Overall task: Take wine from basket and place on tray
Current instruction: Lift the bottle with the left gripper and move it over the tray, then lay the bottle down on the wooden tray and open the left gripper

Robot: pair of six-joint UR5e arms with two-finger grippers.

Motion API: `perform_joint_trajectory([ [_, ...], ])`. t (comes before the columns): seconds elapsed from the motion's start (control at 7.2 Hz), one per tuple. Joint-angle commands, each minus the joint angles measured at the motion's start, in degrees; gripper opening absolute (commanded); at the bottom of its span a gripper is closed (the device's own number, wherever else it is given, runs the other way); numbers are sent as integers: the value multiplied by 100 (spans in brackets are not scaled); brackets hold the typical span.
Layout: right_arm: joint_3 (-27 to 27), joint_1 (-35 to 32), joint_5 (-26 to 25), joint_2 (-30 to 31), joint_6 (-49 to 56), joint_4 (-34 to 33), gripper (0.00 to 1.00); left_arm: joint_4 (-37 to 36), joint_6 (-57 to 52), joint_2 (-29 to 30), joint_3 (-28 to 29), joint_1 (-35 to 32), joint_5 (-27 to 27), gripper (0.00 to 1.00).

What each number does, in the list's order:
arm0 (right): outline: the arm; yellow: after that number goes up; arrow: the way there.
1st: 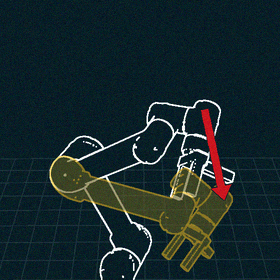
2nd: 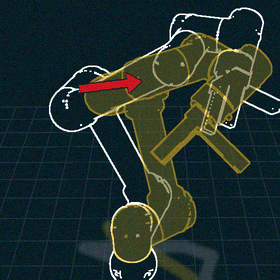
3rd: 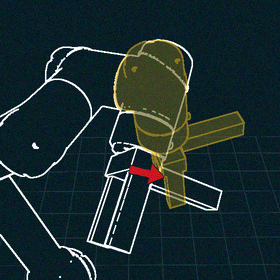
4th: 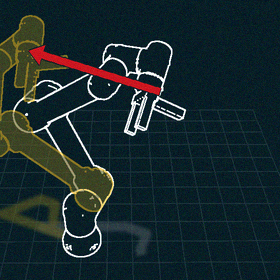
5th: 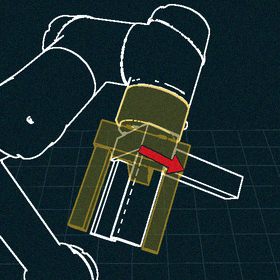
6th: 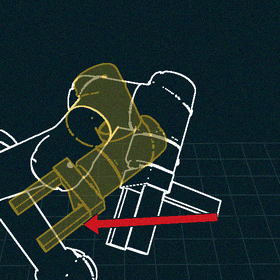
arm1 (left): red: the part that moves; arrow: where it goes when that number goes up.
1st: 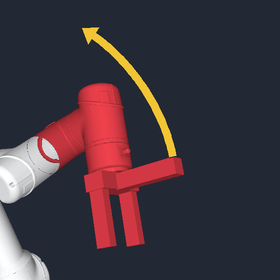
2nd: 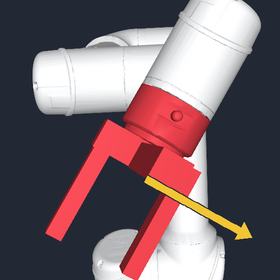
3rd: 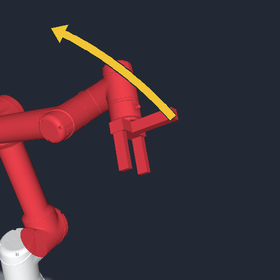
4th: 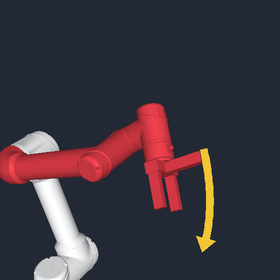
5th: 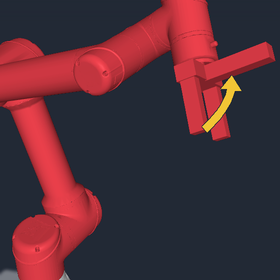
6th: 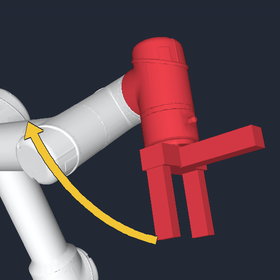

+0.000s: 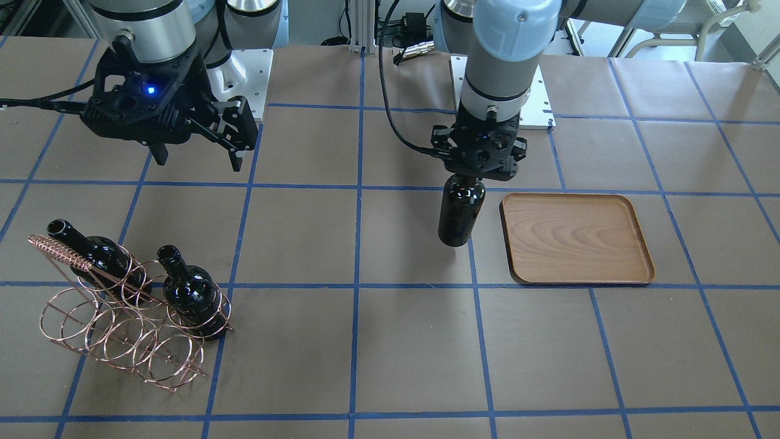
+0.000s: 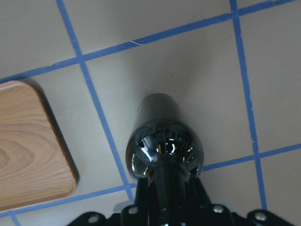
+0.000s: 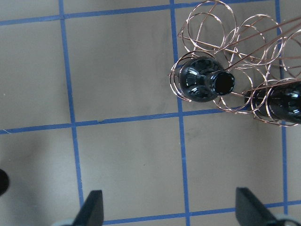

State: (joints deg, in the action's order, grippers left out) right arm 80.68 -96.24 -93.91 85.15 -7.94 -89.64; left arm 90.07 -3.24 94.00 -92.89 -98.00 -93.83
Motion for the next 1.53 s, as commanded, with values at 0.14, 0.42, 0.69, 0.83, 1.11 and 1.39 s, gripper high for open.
perform_joint_trajectory([
  [0.14, 9, 220, -22, 46, 416, 34, 100, 72, -1288, -136, 131, 1401, -293, 0],
  [0.42, 9, 334, -13, 46, 608, 43, 100, 63, -2106, -84, 52, 2290, -268, 0],
  [0.69, 9, 352, -30, 46, 775, 43, 100, -138, -2661, -84, -211, 2827, -259, 0],
  [0.83, 18, 352, -31, 55, 759, 43, 100, -244, -2873, -84, -395, 3082, -241, 0],
  [1.11, 18, 352, -31, 55, 750, 43, 100, -333, -2901, 4, -476, 3190, -241, 0],
  [1.39, 18, 352, -31, 55, 741, 34, 100, -324, -2910, 74, -528, 3190, -250, 0],
])
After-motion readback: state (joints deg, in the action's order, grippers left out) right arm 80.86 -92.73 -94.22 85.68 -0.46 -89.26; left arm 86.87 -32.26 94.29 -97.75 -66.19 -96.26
